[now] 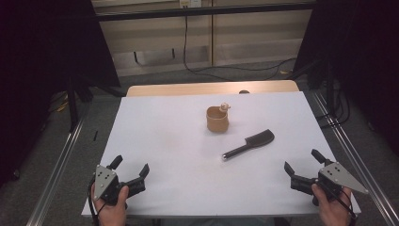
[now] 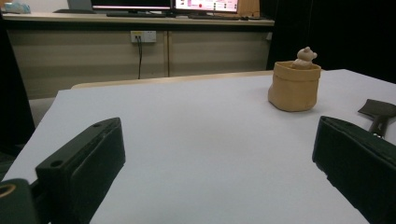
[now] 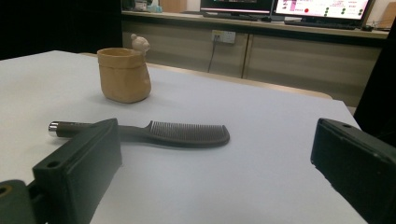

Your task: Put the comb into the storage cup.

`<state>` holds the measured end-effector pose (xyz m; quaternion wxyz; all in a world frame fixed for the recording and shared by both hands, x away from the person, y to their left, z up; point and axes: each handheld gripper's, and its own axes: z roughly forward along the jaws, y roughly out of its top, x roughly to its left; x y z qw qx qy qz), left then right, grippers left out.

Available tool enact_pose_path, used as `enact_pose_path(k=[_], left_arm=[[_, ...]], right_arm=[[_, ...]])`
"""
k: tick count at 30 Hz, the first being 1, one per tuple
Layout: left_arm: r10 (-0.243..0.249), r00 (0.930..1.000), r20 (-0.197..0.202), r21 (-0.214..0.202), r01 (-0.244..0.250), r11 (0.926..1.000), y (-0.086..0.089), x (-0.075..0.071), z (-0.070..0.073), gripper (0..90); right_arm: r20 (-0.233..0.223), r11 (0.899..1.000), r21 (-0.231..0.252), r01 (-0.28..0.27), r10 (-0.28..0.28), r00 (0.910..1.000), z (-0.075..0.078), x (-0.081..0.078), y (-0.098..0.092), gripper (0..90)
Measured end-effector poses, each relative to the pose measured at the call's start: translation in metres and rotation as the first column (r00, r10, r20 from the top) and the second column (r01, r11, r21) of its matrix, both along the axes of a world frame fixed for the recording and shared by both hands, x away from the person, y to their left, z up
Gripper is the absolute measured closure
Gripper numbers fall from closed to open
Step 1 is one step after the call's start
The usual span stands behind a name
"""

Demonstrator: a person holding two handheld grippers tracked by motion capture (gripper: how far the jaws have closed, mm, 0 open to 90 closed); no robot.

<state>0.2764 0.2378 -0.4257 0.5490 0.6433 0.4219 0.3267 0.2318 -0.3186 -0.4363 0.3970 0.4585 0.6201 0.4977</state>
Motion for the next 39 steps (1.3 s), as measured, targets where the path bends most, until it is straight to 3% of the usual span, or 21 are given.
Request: enact_pose_path(k=[7, 15, 22, 27, 30, 38, 39], left_arm=[[-0.002, 1.0, 0.0, 0.001, 0.002, 1.0, 0.0, 0.0, 0.0, 2.6], [-0.006, 1.0, 0.006, -0.005, 0.006, 1.0, -0.002, 0.0, 0.0, 2.6], [-0.01, 0.9999, 0.005, -0.003, 0.01, 0.9999, -0.003, 0.0, -0.001, 2.6], [-0.012, 0.9999, 0.006, 0.006, 0.012, 0.9999, -0.004, 0.001, -0.002, 2.7], [-0.022, 0.9997, 0.012, 0.017, 0.022, 0.9996, -0.005, 0.0, -0.002, 2.7], [-0.026, 0.9995, 0.015, 0.013, 0.026, 0.9996, -0.006, 0.001, -0.002, 2.7], [-0.027, 0.9995, 0.016, 0.02, 0.026, 0.9994, -0.006, 0.001, -0.002, 2.7]], right_arm=[[-0.019, 1.0, 0.02, -0.007, 0.007, 0.9998, 0.0, 0.002, 0.0, 1.2], [-0.048, 0.998, 0.033, -0.056, 0.058, 0.9972, -0.001, 0.003, 0.0, 1.0], [-0.048, 0.997, 0.043, -0.061, 0.063, 0.9968, -0.002, 0.006, 0.003, 0.4], [-0.044, 0.992, 0.052, -0.118, 0.12, 0.9918, 0.0, 0.012, 0.007, 0.0], [-0.037, 0.992, 0.035, -0.119, 0.12, 0.9921, 0.001, 0.014, 0.009, 0.0], [-0.021, 0.988, 0.059, -0.143, 0.144, 0.9893, 0.006, 0.027, 0.015, 0.7], [-0.024, 0.984, 0.057, -0.167, 0.169, 0.9853, 0.008, 0.032, 0.02, 1.2]])
